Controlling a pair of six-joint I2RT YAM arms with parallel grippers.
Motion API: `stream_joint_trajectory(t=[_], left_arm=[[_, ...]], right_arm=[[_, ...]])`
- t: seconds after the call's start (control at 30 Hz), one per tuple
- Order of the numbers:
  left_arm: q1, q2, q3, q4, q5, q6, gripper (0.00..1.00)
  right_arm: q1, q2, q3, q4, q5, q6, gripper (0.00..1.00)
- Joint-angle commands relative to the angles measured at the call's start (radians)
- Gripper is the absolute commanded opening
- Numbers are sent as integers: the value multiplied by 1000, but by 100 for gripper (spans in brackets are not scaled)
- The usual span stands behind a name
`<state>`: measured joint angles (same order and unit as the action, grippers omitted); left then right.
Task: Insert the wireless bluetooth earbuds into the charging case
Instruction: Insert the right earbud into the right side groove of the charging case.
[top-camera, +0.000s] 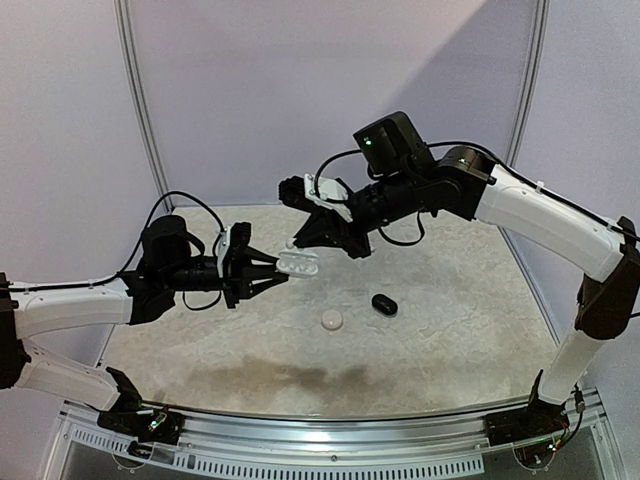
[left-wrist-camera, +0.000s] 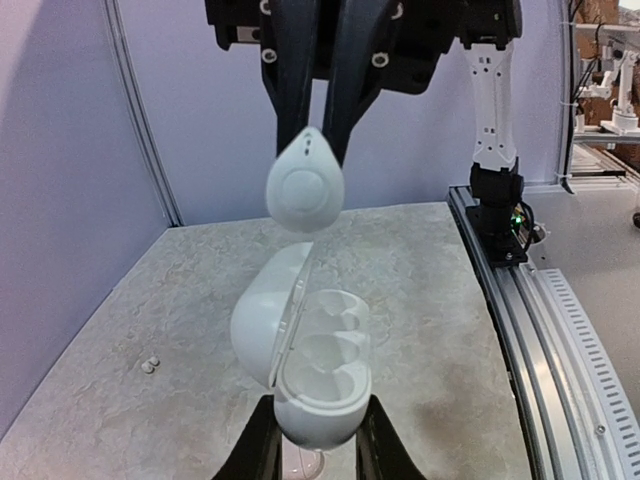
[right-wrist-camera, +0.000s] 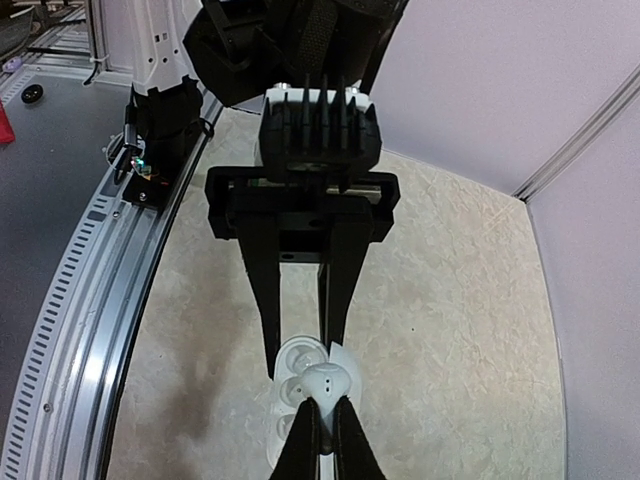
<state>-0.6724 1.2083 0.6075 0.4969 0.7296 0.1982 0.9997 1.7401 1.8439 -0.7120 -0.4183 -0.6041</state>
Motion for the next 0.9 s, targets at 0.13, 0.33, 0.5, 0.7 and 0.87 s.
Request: stream_joint_trajectory(t=[0.13,0.33,0.5,0.7,0.87], left_arm=[[-13,-15,-15,34,1,-4,0],[-13,-15,-16,43,2,-17,0],[-13,-13,-17,49,4,-19,0],[-13,-12,-19,59,2,-20,0],[-13,-10,-21,63,2,-23,0]], right_arm=[[2,-39,-52,-53,14,-5,0],[2,-32,-80,-47,54,-17,0],[2,-34,-95,-36,88,-27,0],[2,-27,-104,-40,103,-34,0],[3,-21,-101,-37,104,-35,8]])
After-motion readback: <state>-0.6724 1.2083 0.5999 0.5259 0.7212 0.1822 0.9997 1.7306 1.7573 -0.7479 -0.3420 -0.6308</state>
